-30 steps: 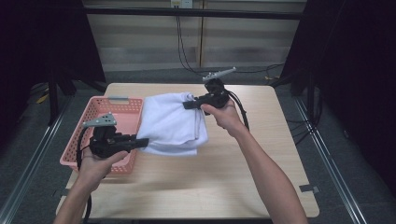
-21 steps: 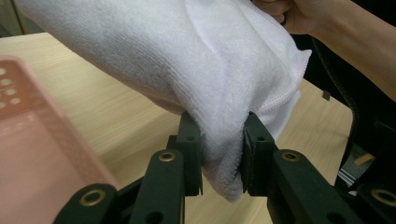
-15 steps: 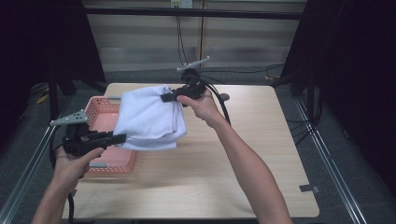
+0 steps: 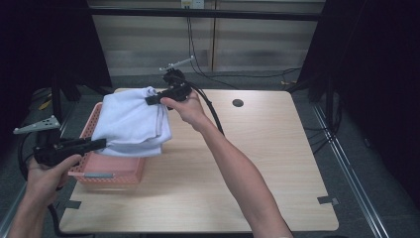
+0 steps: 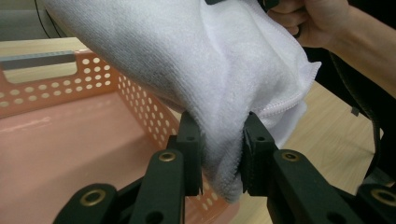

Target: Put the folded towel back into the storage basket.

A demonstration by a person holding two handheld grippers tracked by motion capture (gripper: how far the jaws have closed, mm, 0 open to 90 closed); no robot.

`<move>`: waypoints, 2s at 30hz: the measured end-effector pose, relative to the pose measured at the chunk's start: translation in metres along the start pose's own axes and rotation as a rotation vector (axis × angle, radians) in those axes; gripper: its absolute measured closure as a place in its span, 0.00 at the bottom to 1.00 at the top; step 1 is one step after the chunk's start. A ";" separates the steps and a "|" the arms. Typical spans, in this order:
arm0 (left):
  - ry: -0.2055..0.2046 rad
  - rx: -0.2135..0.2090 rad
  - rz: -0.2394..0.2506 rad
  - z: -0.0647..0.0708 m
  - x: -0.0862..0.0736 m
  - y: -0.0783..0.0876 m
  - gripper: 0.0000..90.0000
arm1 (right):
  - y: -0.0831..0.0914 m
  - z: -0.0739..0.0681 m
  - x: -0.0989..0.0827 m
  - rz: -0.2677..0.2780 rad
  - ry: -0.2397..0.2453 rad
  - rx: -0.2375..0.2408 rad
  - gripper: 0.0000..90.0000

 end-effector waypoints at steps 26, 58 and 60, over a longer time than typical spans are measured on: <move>0.122 0.122 -0.005 -0.064 -0.034 0.042 0.82 | -0.074 -0.023 -0.005 -0.020 -0.030 -0.027 0.80; 0.176 0.272 -0.195 -0.103 -0.085 0.015 0.75 | -0.129 0.005 -0.070 -0.078 -0.103 -0.089 0.70; 0.191 0.243 -0.171 -0.100 -0.082 0.013 0.68 | -0.131 0.008 -0.074 -0.102 -0.086 -0.100 0.58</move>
Point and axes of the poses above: each handheld gripper's, and its own axes: y roughly backward along the jaws, x roughly out of its top, z roughly to its right, the point moved 9 cm from there along -y, roughly forward along the jaws, and after that the axes turned 4 degrees about z, right-handed, at the moved point
